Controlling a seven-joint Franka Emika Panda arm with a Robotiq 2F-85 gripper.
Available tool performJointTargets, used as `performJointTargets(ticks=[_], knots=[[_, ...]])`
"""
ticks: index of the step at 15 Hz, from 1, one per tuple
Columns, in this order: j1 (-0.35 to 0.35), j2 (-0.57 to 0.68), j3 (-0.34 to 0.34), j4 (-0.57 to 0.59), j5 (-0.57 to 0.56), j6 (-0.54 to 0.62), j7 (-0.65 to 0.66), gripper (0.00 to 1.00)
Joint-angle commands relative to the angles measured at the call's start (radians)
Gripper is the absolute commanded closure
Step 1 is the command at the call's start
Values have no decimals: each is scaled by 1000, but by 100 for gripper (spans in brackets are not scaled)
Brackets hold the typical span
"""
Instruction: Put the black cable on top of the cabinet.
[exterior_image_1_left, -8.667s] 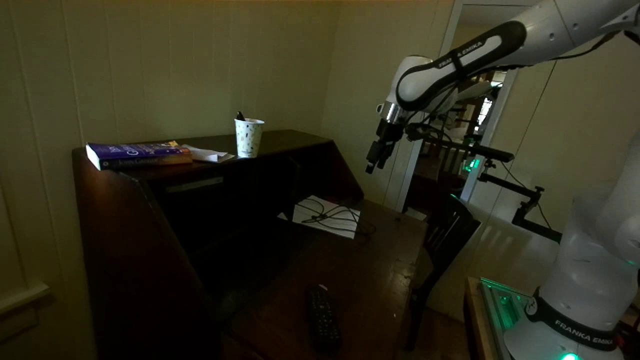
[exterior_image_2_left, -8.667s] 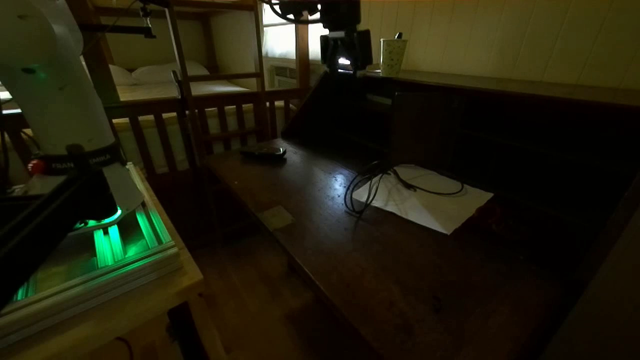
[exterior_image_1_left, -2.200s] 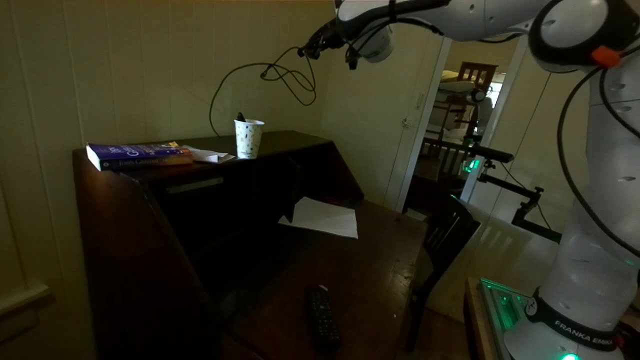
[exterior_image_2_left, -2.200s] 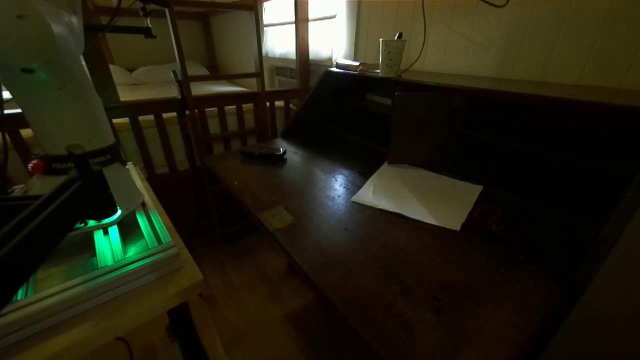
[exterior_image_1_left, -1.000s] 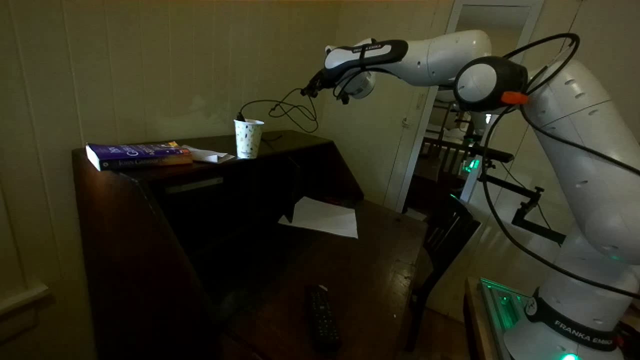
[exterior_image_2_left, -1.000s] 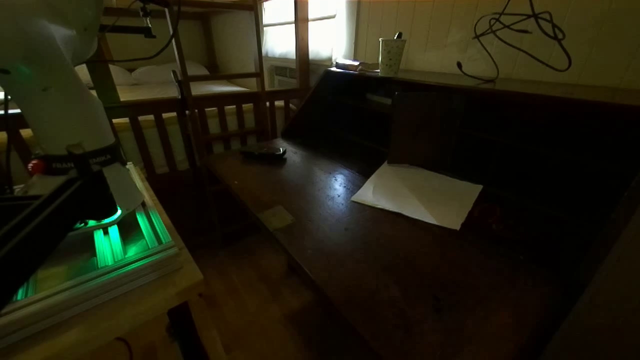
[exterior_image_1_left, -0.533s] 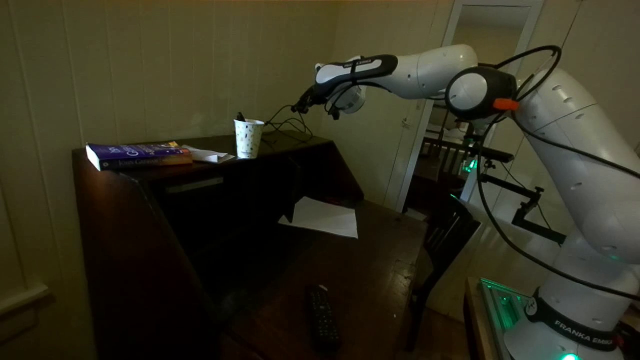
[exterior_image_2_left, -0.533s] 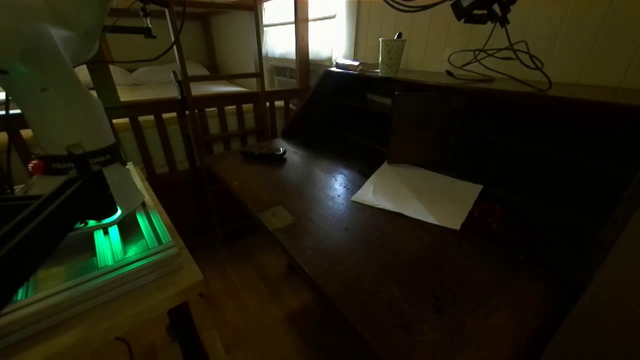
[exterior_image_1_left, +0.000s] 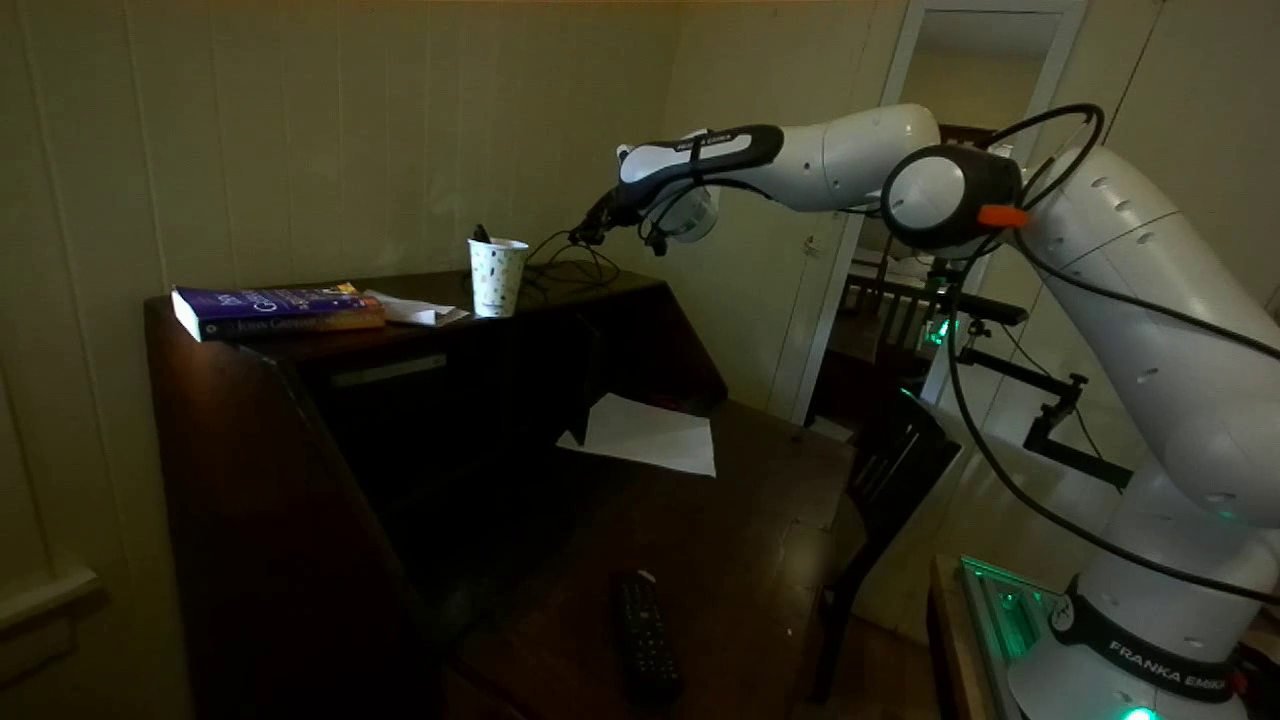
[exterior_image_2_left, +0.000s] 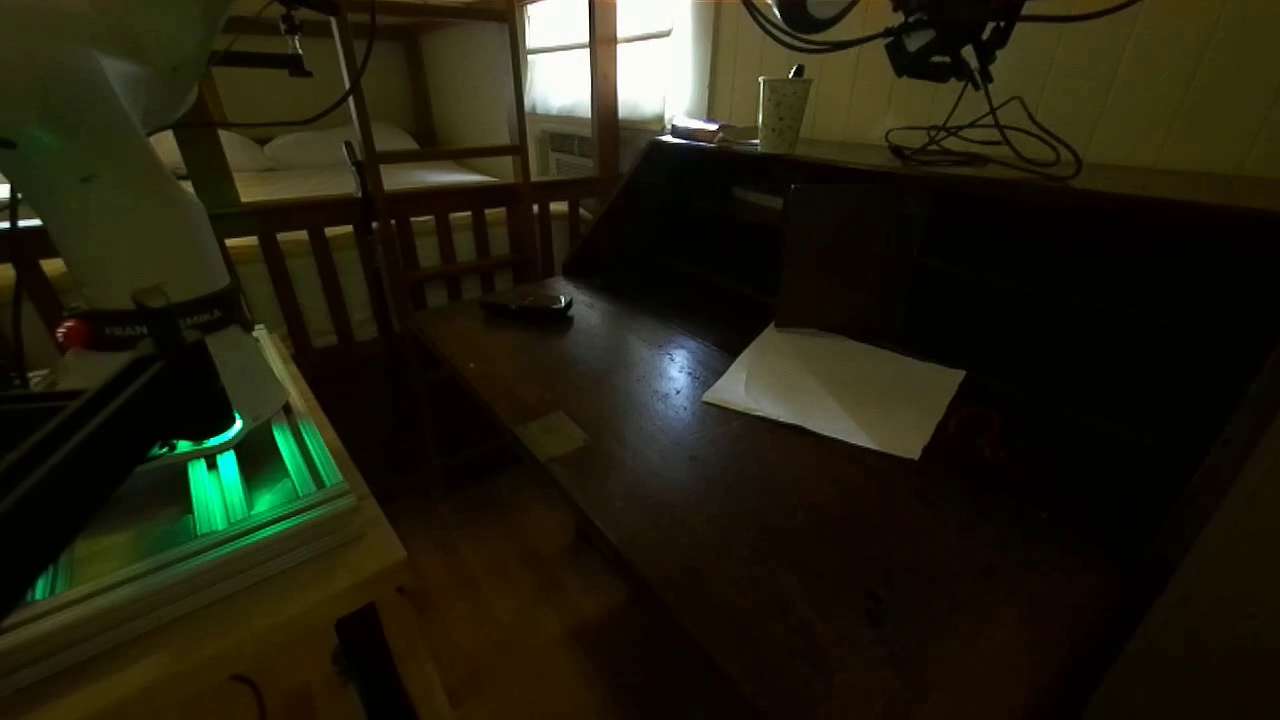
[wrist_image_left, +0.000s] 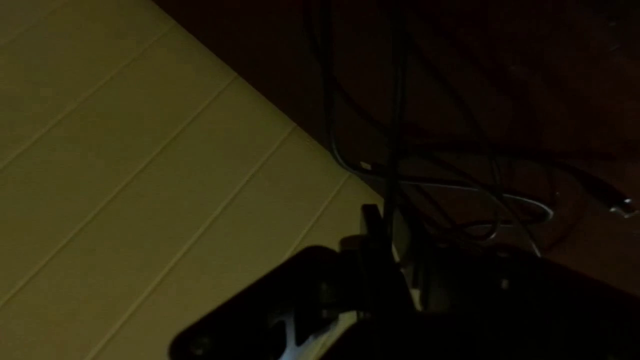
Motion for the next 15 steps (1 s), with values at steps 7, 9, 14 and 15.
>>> performJointTargets(ticks=[7, 9, 14, 15], knots=[[335, -298, -525, -135, -255, -431, 554, 13], [407, -396, -567, -177, -295, -587, 634, 0], [563, -648, -609, -331, -381, -908, 830, 0], [588, -700, -612, -378, -394, -940, 887, 0]])
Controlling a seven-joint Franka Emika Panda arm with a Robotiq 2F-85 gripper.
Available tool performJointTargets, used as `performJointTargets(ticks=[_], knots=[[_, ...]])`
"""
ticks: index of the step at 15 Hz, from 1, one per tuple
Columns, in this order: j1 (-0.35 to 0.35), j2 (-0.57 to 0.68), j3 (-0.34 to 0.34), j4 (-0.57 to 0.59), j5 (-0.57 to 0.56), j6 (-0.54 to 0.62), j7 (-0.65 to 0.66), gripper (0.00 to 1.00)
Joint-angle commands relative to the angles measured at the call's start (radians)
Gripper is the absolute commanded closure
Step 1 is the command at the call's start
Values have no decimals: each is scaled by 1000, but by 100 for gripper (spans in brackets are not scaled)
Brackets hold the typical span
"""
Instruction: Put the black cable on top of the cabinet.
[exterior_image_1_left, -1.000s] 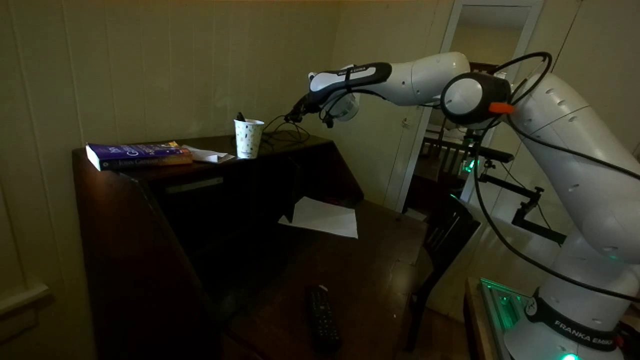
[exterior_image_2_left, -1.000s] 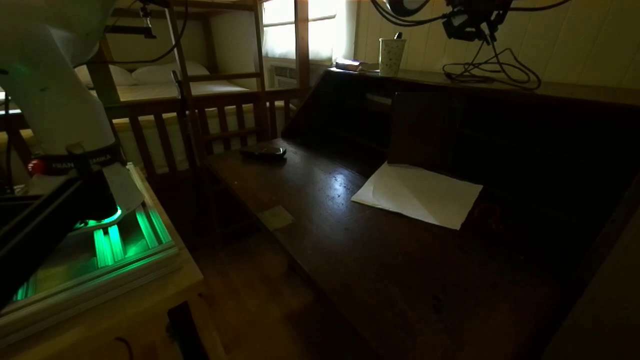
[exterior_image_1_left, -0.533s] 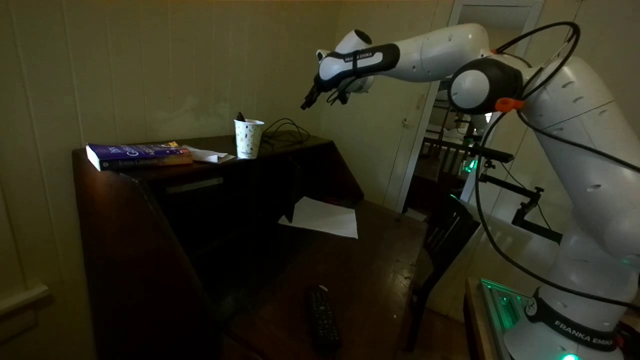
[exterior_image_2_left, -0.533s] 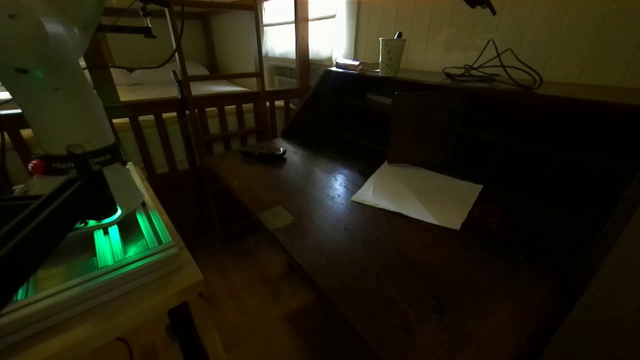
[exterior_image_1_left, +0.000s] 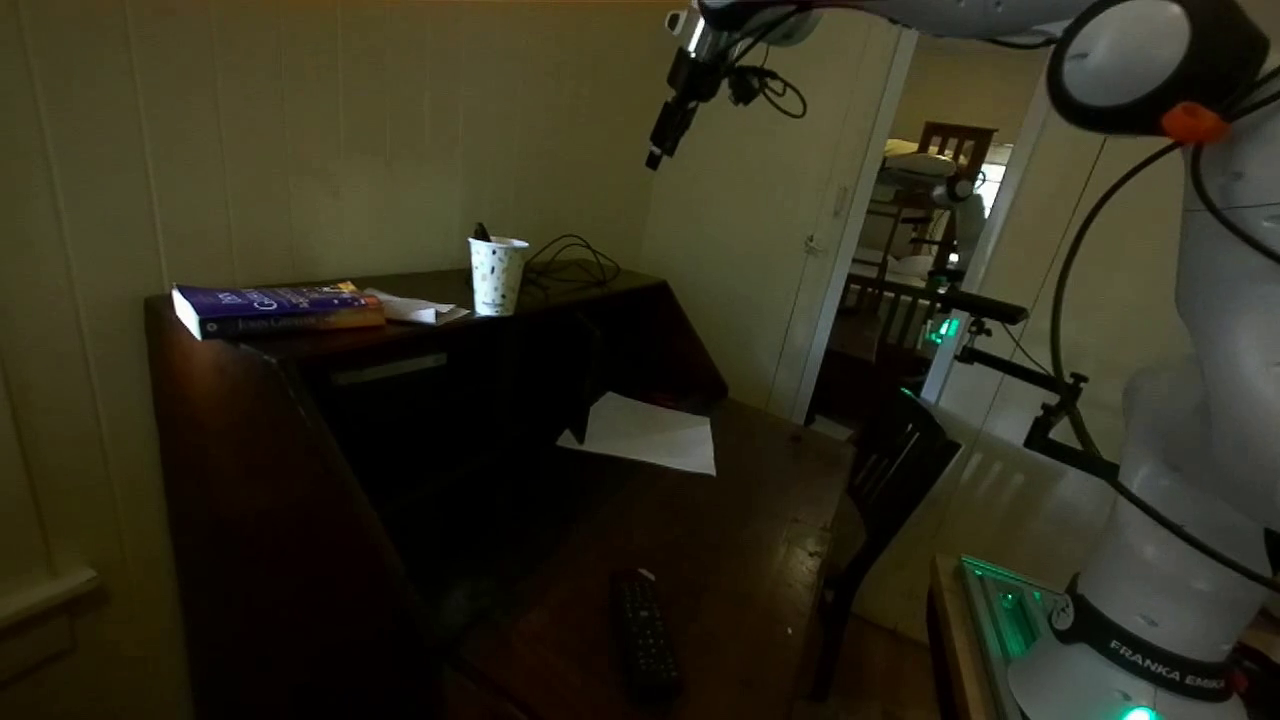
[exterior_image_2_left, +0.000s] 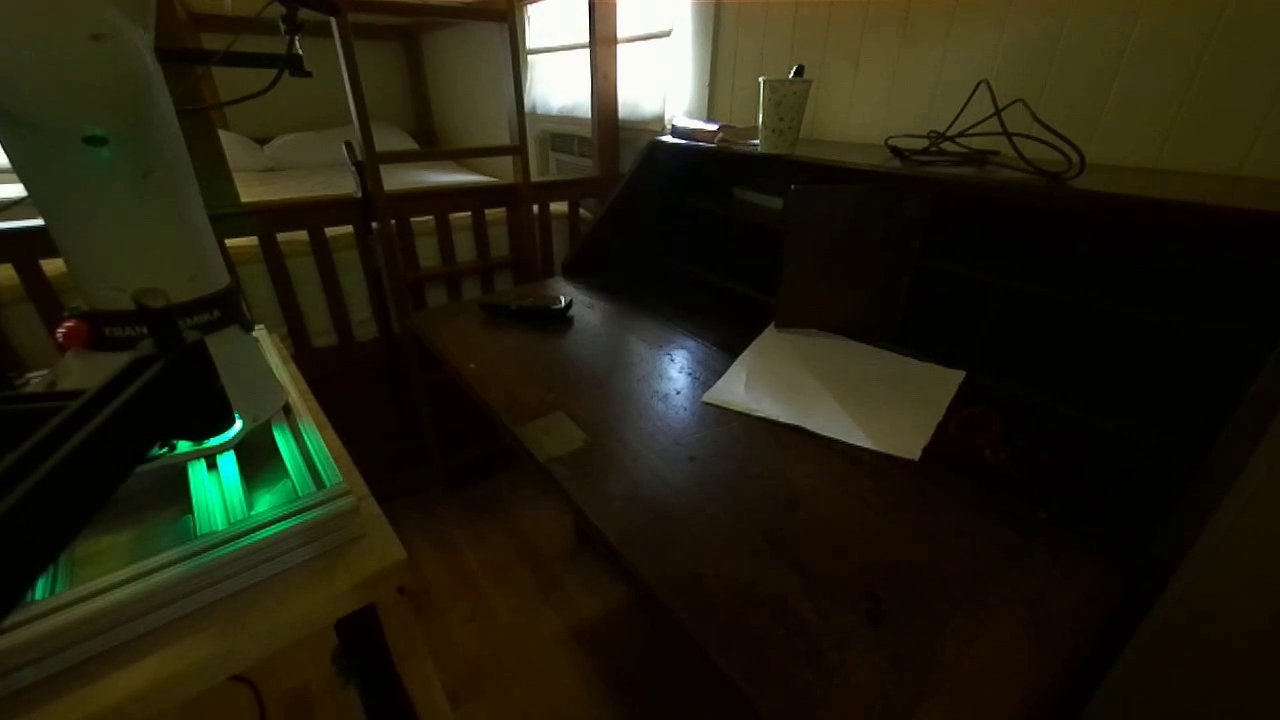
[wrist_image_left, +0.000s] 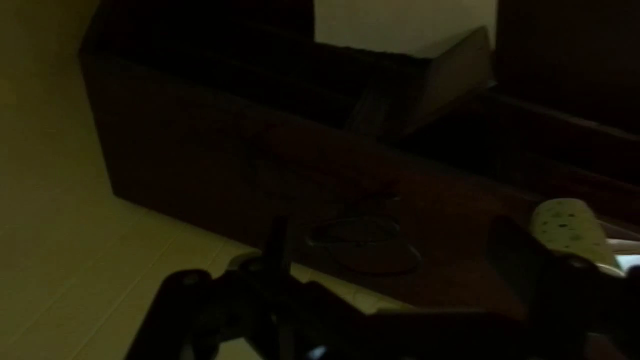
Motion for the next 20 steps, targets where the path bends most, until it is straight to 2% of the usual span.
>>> performJointTargets(ticks=[1, 5, 6, 8, 10, 11, 14, 15, 16, 17, 20], knots=[[92, -228, -7, -236, -47, -82, 175, 0], [111, -370, 1, -430, -52, -3, 400, 0], [-18, -397, 135, -473, -73, 19, 440, 0], [-66, -437, 184, -577, -131, 89, 491, 0], [-113, -468, 242, -685, -261, 139, 528, 0], [-137, -468, 266, -741, -363, 178, 587, 0], [-186, -492, 330, -915, -569, 254, 808, 0], [-187, -490, 340, -968, -548, 268, 828, 0], [-178, -480, 343, -1011, -449, 262, 793, 0], [-194, -435, 345, -896, -485, 229, 768, 0], [-191, -436, 361, -983, -470, 249, 791, 0]])
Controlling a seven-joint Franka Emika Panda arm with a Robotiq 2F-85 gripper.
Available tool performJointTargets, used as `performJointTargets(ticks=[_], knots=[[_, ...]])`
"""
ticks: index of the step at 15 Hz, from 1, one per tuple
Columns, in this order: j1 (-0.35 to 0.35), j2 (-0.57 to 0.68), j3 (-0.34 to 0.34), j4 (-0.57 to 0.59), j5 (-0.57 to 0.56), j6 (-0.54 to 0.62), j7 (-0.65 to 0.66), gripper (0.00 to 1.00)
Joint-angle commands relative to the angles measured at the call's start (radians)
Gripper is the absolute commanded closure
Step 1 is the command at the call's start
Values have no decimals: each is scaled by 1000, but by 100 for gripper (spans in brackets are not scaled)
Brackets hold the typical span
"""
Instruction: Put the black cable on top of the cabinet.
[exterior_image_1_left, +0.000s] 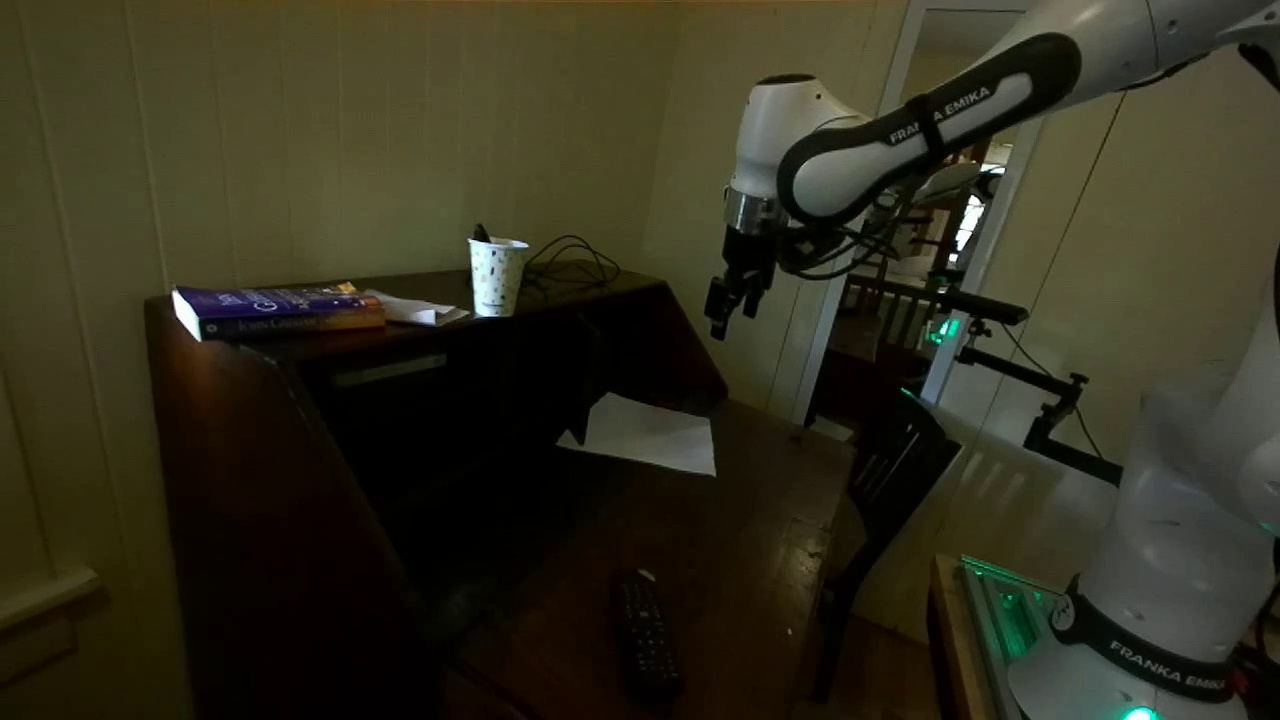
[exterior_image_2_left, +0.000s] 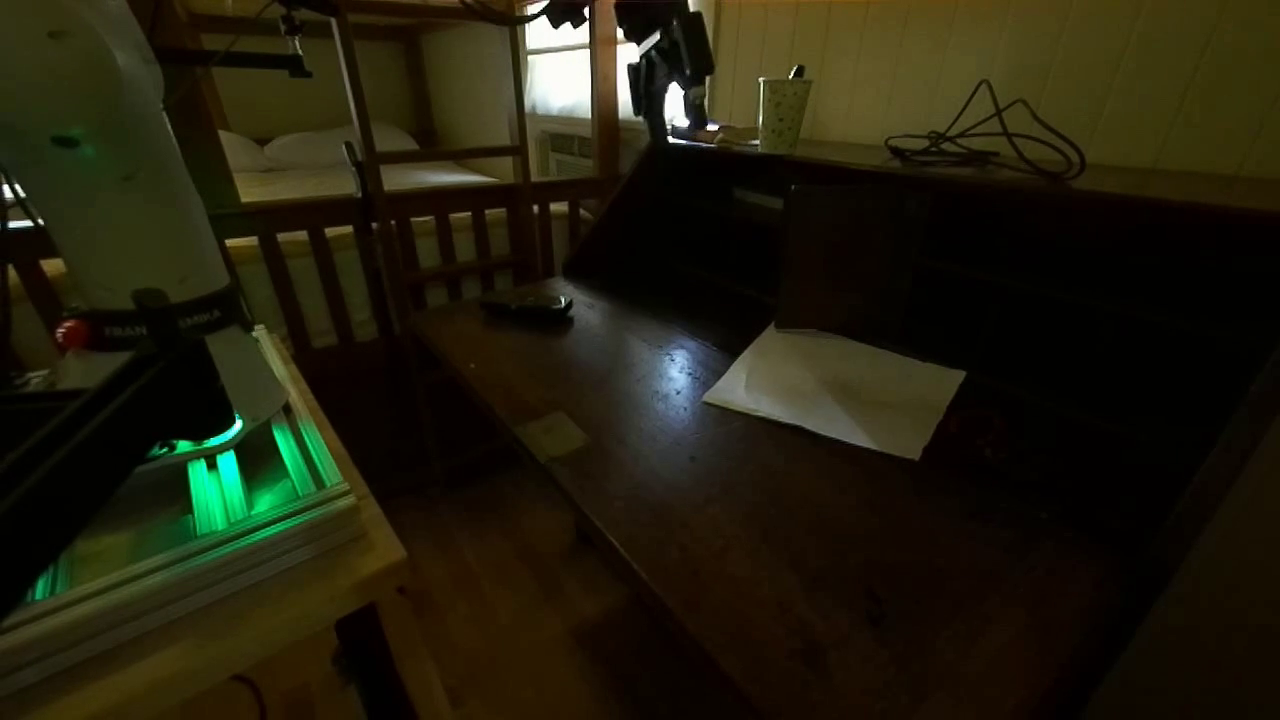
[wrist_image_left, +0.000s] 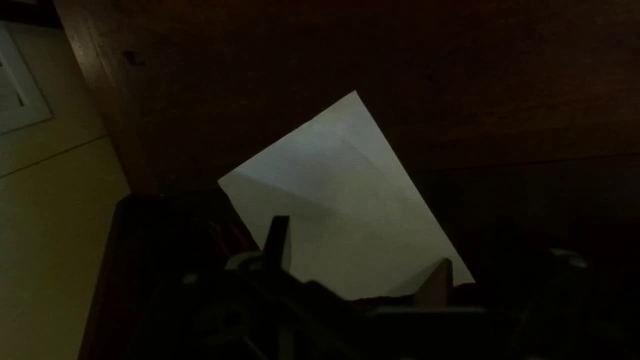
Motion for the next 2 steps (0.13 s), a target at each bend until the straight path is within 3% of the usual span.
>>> performJointTargets(ticks=[1, 2], knots=[[-26, -1, 24, 1, 7, -2, -4, 0], [-27, -5, 24, 1, 8, -2, -5, 0]])
